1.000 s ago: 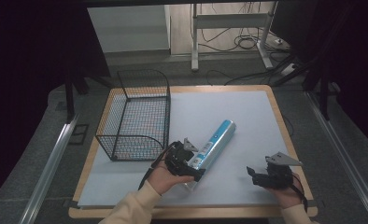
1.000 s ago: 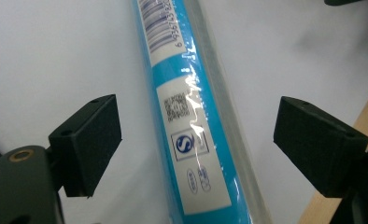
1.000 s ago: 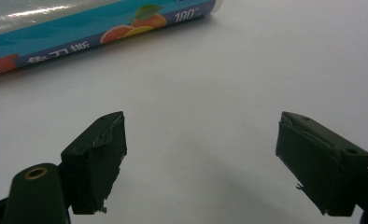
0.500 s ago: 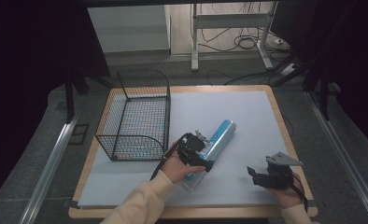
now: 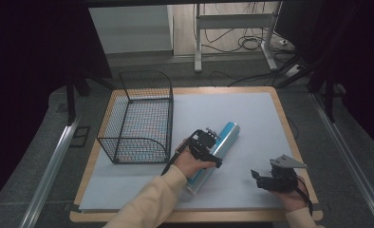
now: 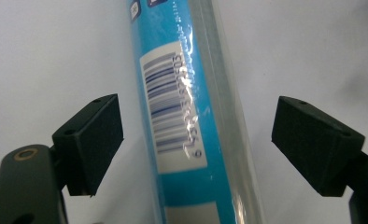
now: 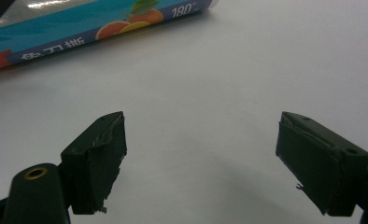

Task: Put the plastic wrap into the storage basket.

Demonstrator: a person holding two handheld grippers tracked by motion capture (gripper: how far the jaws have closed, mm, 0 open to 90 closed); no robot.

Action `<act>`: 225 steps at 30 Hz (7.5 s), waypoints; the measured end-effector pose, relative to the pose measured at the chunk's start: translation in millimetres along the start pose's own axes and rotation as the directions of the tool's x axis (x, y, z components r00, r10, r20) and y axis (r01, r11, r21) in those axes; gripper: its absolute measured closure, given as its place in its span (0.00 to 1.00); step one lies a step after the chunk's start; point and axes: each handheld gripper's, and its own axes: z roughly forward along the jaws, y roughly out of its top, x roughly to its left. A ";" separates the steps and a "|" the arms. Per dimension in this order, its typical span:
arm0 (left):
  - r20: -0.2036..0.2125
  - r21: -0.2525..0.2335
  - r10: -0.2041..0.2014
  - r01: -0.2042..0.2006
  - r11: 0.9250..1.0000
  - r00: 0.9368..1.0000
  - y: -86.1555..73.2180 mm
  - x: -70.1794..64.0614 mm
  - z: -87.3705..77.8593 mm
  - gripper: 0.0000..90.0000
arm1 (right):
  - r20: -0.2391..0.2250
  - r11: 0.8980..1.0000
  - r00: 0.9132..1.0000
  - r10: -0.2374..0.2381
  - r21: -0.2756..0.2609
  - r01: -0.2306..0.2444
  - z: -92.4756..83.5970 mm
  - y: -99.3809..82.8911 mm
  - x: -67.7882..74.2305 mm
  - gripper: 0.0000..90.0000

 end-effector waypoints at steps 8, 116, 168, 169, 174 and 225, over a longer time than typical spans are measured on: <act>-0.033 0.047 -0.006 0.007 0.999 0.999 14.2 -3.8 19.3 0.19 | -0.001 1.000 1.000 0.001 -0.001 -0.001 -0.3 -0.2 -0.7 0.18; 0.038 0.035 0.002 -0.003 0.999 0.999 27.3 36.1 -55.6 0.35 | 0.024 1.000 1.000 0.021 0.014 -0.021 1.6 -1.6 -5.8 0.19; -0.077 -0.083 -0.077 0.071 0.994 0.994 57.2 86.8 -134.6 0.35 | 0.032 1.000 0.999 0.019 0.019 -0.020 1.4 -1.9 -7.6 0.19; -0.077 -0.092 -0.087 0.080 0.992 0.993 56.4 91.0 -136.1 0.35 | 0.033 1.000 0.999 0.021 0.017 -0.022 1.0 -1.9 -7.9 0.19; -0.091 -0.098 -0.101 0.092 0.991 0.991 55.8 99.4 -138.2 0.35 | 0.036 1.000 0.999 0.023 0.019 -0.023 0.8 -1.8 -7.6 0.19; -0.192 -0.085 -0.221 0.208 0.975 0.956 59.6 194.5 -126.5 0.36 | 0.034 0.999 0.999 0.032 0.029 -0.033 4.3 -4.2 -14.3 0.20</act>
